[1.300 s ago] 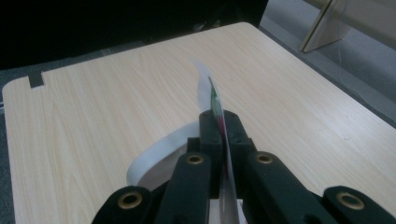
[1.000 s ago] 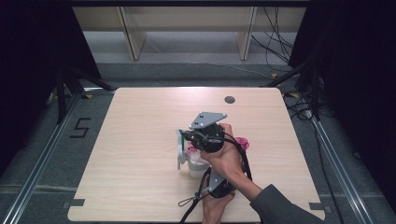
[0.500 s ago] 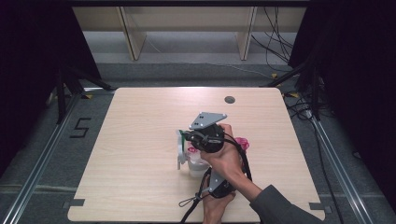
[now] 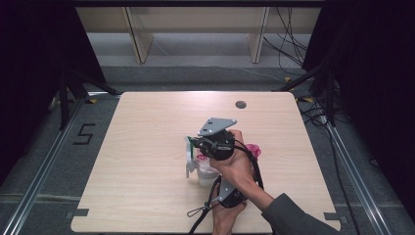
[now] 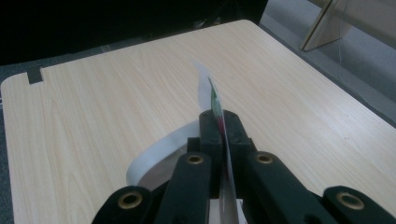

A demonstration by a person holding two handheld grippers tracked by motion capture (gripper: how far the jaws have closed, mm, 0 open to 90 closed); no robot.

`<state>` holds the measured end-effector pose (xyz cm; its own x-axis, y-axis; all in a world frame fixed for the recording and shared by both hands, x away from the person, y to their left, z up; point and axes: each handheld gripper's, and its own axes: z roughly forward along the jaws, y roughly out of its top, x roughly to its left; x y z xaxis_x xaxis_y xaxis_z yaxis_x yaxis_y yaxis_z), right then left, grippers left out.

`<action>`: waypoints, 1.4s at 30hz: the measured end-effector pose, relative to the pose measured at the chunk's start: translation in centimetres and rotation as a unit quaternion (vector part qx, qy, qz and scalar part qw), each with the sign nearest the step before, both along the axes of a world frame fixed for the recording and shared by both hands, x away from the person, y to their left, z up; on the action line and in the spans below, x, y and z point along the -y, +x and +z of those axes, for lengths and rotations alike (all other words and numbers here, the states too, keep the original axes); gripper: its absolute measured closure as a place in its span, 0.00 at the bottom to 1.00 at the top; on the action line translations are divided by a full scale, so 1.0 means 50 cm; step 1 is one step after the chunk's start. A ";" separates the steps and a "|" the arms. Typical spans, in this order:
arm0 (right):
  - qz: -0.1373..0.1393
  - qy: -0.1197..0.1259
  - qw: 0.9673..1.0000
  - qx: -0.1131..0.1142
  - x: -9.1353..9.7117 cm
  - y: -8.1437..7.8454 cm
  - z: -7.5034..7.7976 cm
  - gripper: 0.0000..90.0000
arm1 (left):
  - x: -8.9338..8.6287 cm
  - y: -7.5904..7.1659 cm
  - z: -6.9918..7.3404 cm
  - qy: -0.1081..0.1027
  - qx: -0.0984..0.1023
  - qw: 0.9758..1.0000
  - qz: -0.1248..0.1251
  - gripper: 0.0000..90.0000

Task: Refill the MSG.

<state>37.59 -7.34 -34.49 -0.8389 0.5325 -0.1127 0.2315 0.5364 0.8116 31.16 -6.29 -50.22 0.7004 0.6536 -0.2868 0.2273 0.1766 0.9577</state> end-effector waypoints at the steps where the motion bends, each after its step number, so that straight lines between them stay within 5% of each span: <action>1: -0.010 0.005 1.000 -0.010 0.000 -0.003 0.002 1.00 | -0.001 0.001 0.001 0.002 0.002 1.000 0.001 0.79; 42: 0.000 0.008 1.000 0.002 0.000 0.000 0.006 1.00 | -0.004 0.000 0.003 0.005 0.004 1.000 0.001 0.79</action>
<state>37.57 -7.36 -34.20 -0.8380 0.5349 -0.1078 0.2289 0.5240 0.8204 31.14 -6.11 -50.06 0.7011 0.6585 -0.2737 0.2184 0.1671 0.9615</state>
